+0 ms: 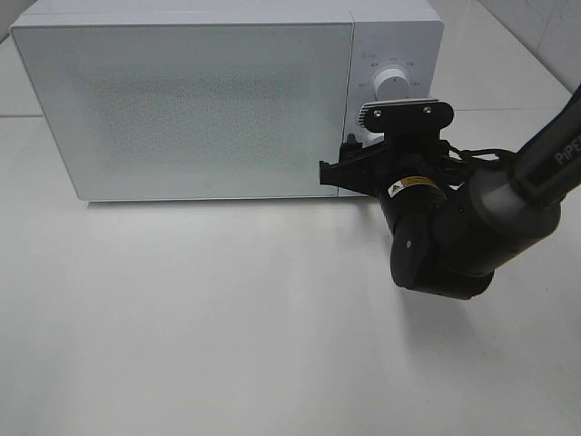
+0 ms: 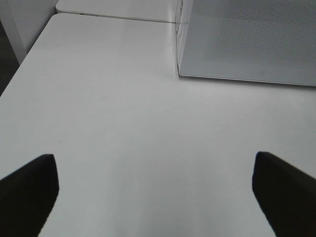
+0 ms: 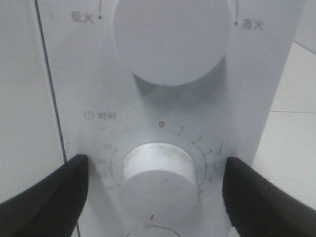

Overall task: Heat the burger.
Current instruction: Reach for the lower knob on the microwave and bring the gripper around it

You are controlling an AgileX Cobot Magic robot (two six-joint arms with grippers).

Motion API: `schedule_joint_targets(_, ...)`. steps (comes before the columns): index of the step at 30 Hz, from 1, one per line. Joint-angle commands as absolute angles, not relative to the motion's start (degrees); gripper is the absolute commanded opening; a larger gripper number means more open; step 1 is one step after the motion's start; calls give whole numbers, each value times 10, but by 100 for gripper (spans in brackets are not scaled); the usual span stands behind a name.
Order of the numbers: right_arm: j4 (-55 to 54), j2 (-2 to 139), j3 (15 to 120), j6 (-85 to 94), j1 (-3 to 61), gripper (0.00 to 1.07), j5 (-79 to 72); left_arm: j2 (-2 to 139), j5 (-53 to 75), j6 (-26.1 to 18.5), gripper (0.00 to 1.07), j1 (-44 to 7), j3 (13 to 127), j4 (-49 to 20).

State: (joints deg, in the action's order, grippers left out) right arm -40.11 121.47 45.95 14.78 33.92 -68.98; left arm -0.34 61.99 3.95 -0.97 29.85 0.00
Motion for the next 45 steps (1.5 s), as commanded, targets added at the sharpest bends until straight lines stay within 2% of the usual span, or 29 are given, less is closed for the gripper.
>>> schedule_joint_targets(1,-404,1215,477,143,332,72,-718,-11,613,41,100,-9,298,0)
schedule_joint_targets(5,-405,1215,477,143,332,66,-722,-11,613,41,100,-9,298,0)
schedule_joint_targets(7,-405,1215,477,143,332,55,-722,-11,613,41,100,-9,298,0)
schedule_joint_targets(8,-405,1215,477,143,332,55,-722,-11,613,41,100,-9,298,0)
schedule_joint_targets(9,-405,1215,477,143,332,42,-722,-11,613,41,100,-9,298,0)
schedule_joint_targets(10,-405,1215,477,143,332,42,-722,-11,613,41,100,-9,298,0)
schedule_joint_targets(11,-404,1215,477,142,332,34,-723,-11,613,41,100,-9,298,0)
schedule_joint_targets(12,-404,1215,477,142,332,34,-723,-11,613,41,100,-9,298,0)
schedule_joint_targets(14,-403,1215,477,131,332,6,-733,-11,613,41,100,-9,298,0)
schedule_joint_targets(17,-403,1215,480,130,332,0,-734,-11,613,41,100,-9,298,0)
schedule_joint_targets(27,-399,1215,480,109,332,0,-744,-11,613,41,100,-9,298,0)
schedule_joint_targets(30,-394,1210,480,46,332,0,-741,-11,613,41,100,-9,298,0)
schedule_joint_targets(37,-352,1199,480,-167,332,0,-753,-11,613,41,100,-9,298,0)
schedule_joint_targets(39,-324,1200,480,-302,332,0,-757,-11,613,41,100,-9,298,0)
schedule_joint_targets(45,-285,1200,480,-490,332,0,-766,-11,613,41,100,-9,298,0)
